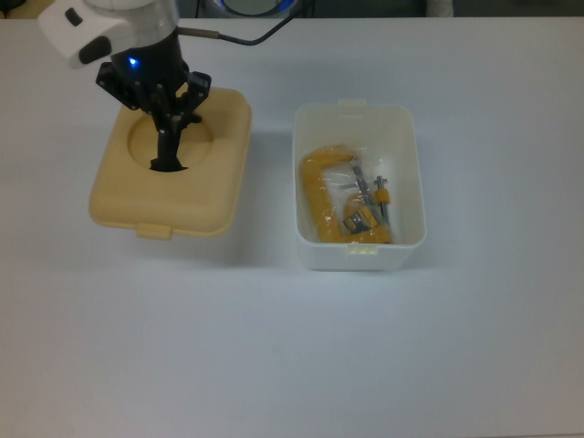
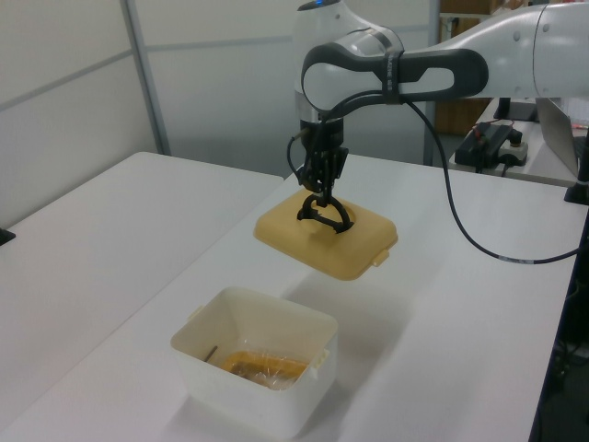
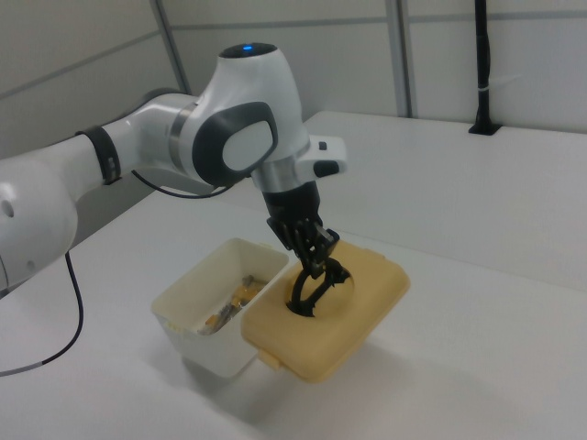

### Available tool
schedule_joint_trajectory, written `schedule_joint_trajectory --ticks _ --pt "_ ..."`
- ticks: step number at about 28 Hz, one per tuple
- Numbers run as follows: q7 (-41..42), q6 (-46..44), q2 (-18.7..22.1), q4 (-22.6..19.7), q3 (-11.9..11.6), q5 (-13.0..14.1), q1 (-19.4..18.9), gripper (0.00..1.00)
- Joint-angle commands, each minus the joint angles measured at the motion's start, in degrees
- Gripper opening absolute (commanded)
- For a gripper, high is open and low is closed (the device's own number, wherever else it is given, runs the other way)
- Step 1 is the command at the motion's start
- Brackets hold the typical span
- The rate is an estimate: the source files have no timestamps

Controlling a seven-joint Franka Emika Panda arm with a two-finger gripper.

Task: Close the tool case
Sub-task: 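Carry the tan lid over the white box, then lower the lid onto the box rim and press it down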

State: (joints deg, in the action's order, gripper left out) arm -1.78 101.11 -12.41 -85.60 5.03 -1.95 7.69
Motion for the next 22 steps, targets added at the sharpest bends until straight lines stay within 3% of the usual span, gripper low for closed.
schedule_joint_trajectory --ticks 1,22 --pt "-3.8 -2.3 1.1 1.0 0.0 0.9 -3.0 0.00" --pt "-14.6 -2.4 -0.2 0.8 0.0 -0.1 -16.5 0.00"
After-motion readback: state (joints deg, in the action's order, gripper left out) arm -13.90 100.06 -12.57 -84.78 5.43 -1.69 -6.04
